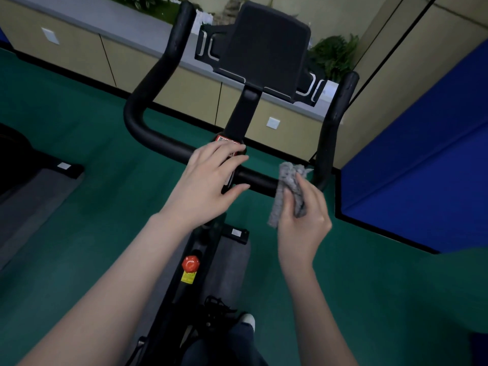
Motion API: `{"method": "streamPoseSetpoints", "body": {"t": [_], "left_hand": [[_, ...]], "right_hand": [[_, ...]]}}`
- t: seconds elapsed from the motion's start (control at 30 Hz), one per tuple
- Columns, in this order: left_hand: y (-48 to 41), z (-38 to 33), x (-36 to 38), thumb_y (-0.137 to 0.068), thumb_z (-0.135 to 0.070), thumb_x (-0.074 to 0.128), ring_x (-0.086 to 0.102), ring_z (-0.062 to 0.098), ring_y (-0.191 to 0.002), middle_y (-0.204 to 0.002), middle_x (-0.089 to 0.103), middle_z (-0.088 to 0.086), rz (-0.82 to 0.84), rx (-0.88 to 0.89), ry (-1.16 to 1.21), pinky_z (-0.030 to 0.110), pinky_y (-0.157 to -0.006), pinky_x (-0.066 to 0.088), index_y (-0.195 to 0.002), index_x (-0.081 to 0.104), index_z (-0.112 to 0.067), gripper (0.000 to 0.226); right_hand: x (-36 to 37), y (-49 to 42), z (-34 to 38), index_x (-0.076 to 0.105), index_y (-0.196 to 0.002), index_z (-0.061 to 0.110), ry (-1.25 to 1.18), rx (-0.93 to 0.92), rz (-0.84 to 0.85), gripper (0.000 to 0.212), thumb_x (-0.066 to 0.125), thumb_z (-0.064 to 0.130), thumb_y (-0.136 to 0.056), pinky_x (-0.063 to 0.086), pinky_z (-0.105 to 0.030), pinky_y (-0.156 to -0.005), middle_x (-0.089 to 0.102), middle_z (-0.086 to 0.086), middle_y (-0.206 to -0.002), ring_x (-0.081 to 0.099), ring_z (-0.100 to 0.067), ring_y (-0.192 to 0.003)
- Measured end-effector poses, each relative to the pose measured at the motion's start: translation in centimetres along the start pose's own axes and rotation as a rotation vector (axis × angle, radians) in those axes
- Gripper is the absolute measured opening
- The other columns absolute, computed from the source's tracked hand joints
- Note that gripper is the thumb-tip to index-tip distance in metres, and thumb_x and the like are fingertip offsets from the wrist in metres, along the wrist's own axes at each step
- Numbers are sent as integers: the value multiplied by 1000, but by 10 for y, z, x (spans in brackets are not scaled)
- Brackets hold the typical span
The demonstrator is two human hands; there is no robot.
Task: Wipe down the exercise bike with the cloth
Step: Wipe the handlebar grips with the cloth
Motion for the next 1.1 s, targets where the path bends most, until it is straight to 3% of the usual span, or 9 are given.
{"method": "streamPoseSetpoints", "body": {"t": [0.2,0.3,0.4,0.53,0.63,0.73,0.97,1.1], "left_hand": [[-1,2,0,-86,-35,65,39,19,-129,-134,52,-4,-15,-14,-8,35,-106,25,-120,60,-15,40],[-1,1,0,-89,-32,62,39,18,-129,-133,52,-5,-25,-18,15,33,-105,24,-120,61,-15,35],[-2,2,-2,-93,-30,55,38,16,-129,-133,53,-5,-32,-21,48,28,-106,20,-120,62,-15,32],[-3,2,-4,-97,-28,47,36,14,-129,-133,53,-5,-26,-27,82,25,-104,19,-120,62,-14,31],[-2,2,-5,-98,-25,44,35,13,-129,-133,53,-6,-24,-27,90,25,-105,19,-120,63,-15,30],[-3,2,-5,-99,-26,42,36,13,-130,-134,53,-6,-14,-28,92,24,-106,18,-121,63,-16,32],[-2,4,-5,-97,-24,46,37,13,-129,-134,53,-6,-26,-10,71,25,-105,20,-120,63,-15,30],[-1,4,-1,-93,-27,55,37,14,-129,-133,53,-6,-38,-6,47,26,-105,20,-120,63,-15,30]], "right_hand": [[10,5,10,66,-115,0,-69,-12,81,30,65,-5,-85,46,-16,-95,65,-12,-110,61,-15,-103],[-9,14,2,60,-122,8,-99,74,97,37,68,3,-86,46,-22,-98,62,-2,-119,58,-8,-112],[-13,45,-1,54,-127,20,-205,256,247,48,72,10,-84,46,-25,-98,58,12,-125,54,-3,-118],[9,77,-19,56,-116,28,-325,671,372,43,73,9,-82,48,-15,-89,63,14,-117,61,3,-106],[33,74,-29,59,-118,13,-488,983,351,35,70,9,-85,53,-25,-89,69,-4,-114,67,-9,-99],[55,57,-19,59,-119,3,-657,1031,302,33,67,5,-87,51,-37,-98,70,-10,-112,67,-20,-103],[66,47,-1,60,-116,-6,-943,1080,217,28,60,-7,-88,53,-38,-93,69,-17,-111,67,-27,-103],[40,43,-19,64,-103,-4,-953,1140,95,17,61,-7,-87,58,-26,-74,71,-12,-98,70,-16,-84]]}}
Point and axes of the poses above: each hand's wrist, its own y-axis away from the middle knuckle, its own x-axis out of the palm, z = x × y, the point moved 5 cm from there along -y, towards the middle knuckle
